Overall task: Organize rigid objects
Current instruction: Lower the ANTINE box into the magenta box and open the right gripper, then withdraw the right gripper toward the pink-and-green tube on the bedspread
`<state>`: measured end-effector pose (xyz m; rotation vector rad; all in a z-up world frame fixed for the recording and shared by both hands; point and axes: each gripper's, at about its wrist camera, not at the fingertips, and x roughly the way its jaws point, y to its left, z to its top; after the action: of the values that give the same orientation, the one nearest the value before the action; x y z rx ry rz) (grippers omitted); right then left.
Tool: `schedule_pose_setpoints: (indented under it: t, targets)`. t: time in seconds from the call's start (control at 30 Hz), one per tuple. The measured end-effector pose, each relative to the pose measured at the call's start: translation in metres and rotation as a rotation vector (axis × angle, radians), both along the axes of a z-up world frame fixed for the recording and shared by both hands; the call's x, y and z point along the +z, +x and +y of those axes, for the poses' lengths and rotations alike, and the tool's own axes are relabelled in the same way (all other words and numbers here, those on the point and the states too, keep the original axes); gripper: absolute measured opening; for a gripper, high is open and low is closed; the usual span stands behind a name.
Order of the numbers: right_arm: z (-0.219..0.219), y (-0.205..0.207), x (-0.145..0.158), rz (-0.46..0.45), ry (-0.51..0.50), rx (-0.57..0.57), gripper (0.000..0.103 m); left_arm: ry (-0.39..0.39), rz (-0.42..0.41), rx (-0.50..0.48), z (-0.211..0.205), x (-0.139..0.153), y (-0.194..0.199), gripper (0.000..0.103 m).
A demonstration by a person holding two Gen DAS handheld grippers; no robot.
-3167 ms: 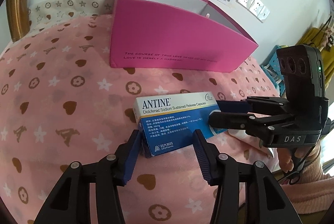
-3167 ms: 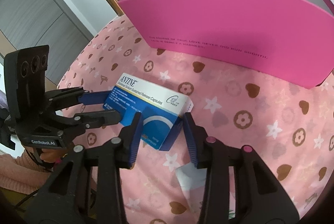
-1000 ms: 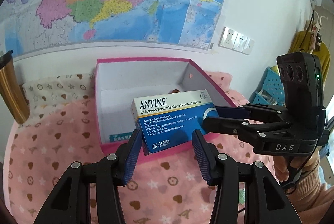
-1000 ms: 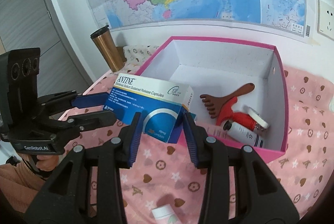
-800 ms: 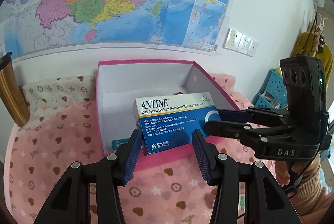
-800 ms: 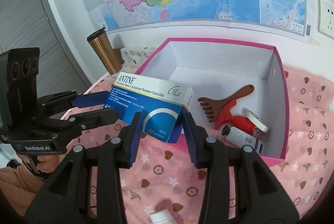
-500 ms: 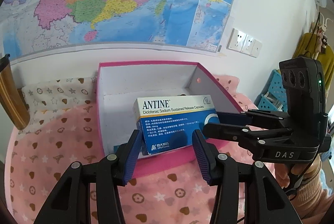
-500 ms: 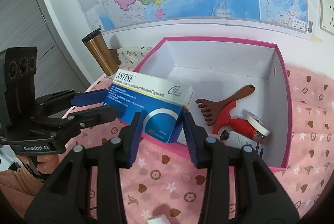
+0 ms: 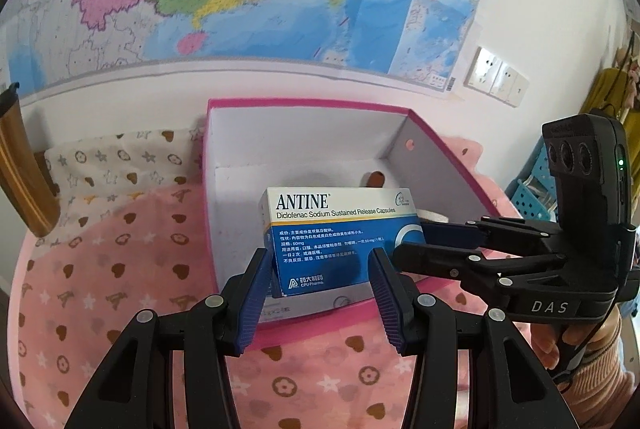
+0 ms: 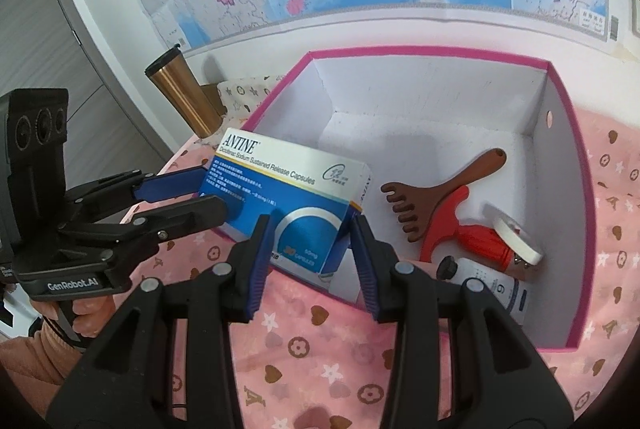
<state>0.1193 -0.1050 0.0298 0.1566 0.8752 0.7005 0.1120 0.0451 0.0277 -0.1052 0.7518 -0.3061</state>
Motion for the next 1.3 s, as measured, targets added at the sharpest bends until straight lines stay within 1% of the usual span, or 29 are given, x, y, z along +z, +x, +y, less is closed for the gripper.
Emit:
schedule_pose_setpoints:
  t: [0.27, 0.5, 0.7, 1.0, 1.07, 1.2, 1.3]
  targets:
    - [0.007, 0.011, -0.012, 0.043, -0.016, 0.016, 0.043, 0.002, 0.027, 0.008, 0.002, -0.008, 0.007, 0.05]
    - [0.009, 0.019, -0.023, 0.091, -0.005, 0.03, 0.043, 0.006, 0.047, 0.019, 0.003, -0.01, 0.011, 0.05]
    - [0.013, 0.023, -0.025, 0.106, -0.004, 0.038, 0.043, 0.011, 0.039, 0.024, 0.003, -0.009, 0.011, 0.05]
    - [0.005, 0.019, -0.023, 0.097, 0.018, 0.03, 0.043, 0.044, -0.018, 0.023, -0.001, -0.005, -0.001, 0.053]
    - [0.003, 0.014, -0.02, 0.084, 0.021, 0.028, 0.043, 0.048, -0.034, 0.018, -0.003, -0.003, -0.005, 0.054]
    - [-0.003, 0.005, -0.013, 0.058, 0.03, 0.023, 0.043, 0.059, -0.077, 0.003, -0.01, 0.002, -0.018, 0.061]
    - [-0.01, -0.006, -0.006, 0.027, 0.039, 0.019, 0.043, 0.061, -0.096, -0.015, -0.016, 0.004, -0.029, 0.061]
